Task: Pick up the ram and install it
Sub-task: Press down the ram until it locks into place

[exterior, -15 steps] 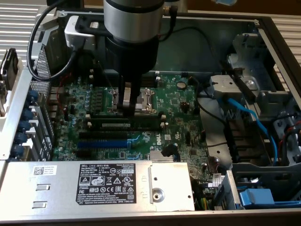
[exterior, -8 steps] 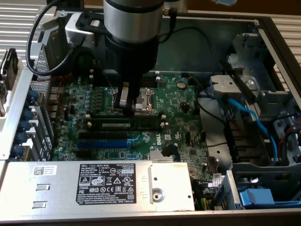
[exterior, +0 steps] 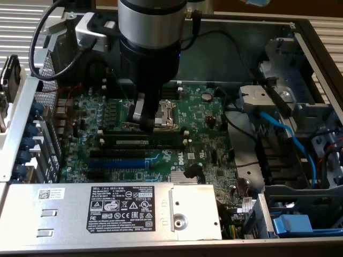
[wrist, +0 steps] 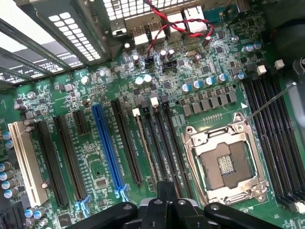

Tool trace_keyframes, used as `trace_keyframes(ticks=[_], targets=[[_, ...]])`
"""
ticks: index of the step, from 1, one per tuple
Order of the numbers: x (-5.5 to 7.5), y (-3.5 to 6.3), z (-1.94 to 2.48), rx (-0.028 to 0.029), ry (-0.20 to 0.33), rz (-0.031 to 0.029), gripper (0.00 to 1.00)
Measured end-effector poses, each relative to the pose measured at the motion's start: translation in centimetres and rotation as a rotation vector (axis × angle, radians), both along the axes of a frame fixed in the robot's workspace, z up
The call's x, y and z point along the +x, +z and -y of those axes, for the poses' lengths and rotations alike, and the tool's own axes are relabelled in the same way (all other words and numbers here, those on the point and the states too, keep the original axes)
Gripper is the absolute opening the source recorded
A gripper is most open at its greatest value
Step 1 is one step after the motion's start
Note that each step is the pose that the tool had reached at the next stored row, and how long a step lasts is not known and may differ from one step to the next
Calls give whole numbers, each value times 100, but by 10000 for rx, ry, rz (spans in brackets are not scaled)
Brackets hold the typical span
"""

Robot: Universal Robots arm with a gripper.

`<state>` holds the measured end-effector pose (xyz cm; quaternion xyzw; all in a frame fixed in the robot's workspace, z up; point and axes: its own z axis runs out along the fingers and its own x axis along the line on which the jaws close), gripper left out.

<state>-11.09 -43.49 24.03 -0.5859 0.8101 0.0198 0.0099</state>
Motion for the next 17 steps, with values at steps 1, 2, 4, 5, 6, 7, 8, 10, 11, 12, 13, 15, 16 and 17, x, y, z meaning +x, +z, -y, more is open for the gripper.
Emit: trace_keyframes(ticks=[1,2,4,5,6,7,8,10,11,12,13,15,16,17], targets=[[0,0,0,0,-83,-5,10],[0,0,0,0,-166,-11,10],[0,0,0,1,-331,-24,10],[0,0,0,2,-411,-29,10],[0,0,0,2,-492,-34,10],[0,0,0,3,-579,-38,10],[0,0,0,5,-661,-41,10],[0,0,0,7,-827,-47,10],[0,0,0,8,-911,-50,10],[0,0,0,9,-991,-53,10],[0,0,0,10,-1072,-56,10],[0,0,0,12,-1208,-65,10],[0,0,0,13,-1272,-71,10],[0,0,0,14,-1332,-79,10]])
